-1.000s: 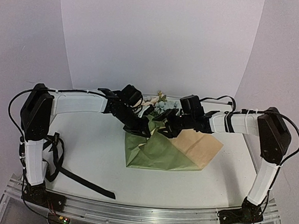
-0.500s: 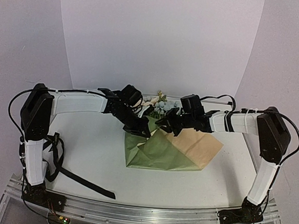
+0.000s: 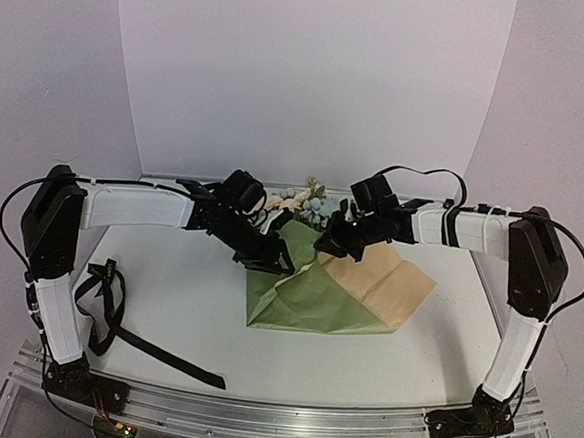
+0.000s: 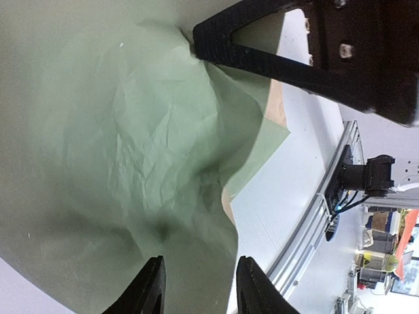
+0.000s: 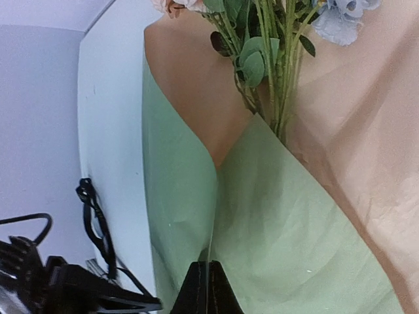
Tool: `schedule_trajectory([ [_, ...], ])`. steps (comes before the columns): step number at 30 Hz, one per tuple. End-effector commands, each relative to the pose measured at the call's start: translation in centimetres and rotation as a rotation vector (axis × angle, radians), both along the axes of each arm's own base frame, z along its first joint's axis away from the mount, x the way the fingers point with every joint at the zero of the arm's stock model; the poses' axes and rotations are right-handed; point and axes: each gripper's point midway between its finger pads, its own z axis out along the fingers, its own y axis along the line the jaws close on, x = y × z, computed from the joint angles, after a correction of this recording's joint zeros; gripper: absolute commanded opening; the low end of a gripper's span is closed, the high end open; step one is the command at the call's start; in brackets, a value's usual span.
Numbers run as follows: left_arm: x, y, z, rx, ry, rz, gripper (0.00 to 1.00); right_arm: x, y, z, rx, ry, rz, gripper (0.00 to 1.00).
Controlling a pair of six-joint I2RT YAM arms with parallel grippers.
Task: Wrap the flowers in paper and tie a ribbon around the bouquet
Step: Pass from the left arm to the right
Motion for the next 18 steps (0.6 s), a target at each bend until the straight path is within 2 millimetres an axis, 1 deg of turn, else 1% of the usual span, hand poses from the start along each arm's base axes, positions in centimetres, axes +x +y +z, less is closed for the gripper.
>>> schedule_trajectory([
  [1, -1.0, 0.2, 3.3, -0.126, -0.019, 0.008, 0.36, 0.2, -1.2, 0.8, -0.134, -0.118, 0.096, 0.0],
  [2, -1.2, 0.6, 2.7, -0.127, -0.005, 0.017, 0.33, 0.3, -1.4, 0.6, -0.15, -0.124, 0.102, 0.0],
  [5, -1.9, 1.1, 1.8, -0.155, 0.041, 0.028, 0.26, 0.7, -1.3, 0.7, -0.172, -0.138, 0.114, 0.0],
  [8, -2.2, 1.2, 0.8, -0.16, 0.06, 0.03, 0.22, 1.2, -1.3, 0.8, -0.192, -0.148, 0.114, 0.0],
  [14, -2.3, 0.8, -1.1, -0.16, 0.102, 0.023, 0.17, 2.5, -1.2, 1.0, -0.24, -0.174, 0.115, 0.0],
  [18, -2.1, 0.3, -2.4, -0.155, 0.126, 0.018, 0.15, 2.8, -1.7, 0.7, -0.265, -0.177, 0.11, 0.0],
])
